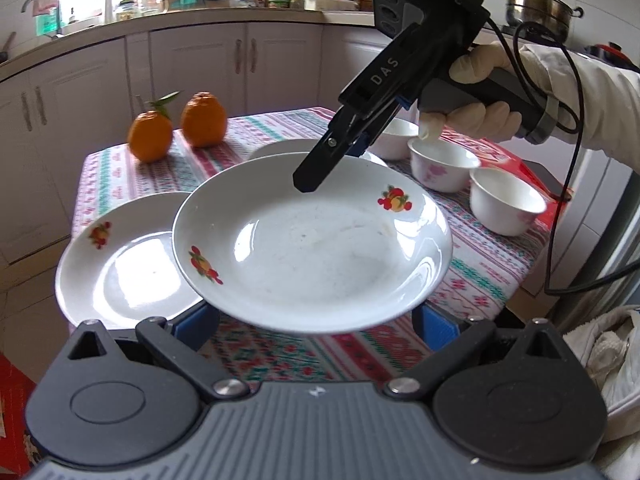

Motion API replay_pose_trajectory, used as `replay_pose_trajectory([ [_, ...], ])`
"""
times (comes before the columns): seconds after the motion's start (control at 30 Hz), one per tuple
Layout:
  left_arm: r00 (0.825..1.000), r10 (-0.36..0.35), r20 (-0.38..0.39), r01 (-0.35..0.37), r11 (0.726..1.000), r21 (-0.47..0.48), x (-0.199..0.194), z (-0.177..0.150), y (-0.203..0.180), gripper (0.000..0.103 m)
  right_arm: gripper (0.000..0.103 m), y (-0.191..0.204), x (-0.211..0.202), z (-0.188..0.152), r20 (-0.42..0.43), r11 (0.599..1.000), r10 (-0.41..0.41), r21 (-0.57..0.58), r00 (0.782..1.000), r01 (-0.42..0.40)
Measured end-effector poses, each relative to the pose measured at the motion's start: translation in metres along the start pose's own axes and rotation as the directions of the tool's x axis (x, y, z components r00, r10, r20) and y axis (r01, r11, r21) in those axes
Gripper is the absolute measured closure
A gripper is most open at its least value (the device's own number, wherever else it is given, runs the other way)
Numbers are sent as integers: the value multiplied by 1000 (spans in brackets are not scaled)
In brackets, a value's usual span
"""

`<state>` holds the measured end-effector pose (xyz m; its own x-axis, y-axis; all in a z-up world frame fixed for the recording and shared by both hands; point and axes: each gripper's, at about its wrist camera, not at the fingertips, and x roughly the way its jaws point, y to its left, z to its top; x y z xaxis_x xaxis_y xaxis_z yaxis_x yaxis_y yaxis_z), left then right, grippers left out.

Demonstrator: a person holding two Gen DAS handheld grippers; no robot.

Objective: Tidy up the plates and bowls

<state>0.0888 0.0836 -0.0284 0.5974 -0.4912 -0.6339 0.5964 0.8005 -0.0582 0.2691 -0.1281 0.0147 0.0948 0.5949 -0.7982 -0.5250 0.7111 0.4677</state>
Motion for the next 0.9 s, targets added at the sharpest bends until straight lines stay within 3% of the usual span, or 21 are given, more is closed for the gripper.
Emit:
replay_pose_trajectory([
  [0.43, 996, 89, 6, -88, 995, -56, -7, 1, 49, 1, 29, 20, 46, 65, -35, 996, 37, -75, 999, -40],
  [0.9, 996, 91, -21, -93, 991, -92, 3, -4, 82, 1, 29, 14, 88, 90, -80, 997, 46, -66, 996, -52],
])
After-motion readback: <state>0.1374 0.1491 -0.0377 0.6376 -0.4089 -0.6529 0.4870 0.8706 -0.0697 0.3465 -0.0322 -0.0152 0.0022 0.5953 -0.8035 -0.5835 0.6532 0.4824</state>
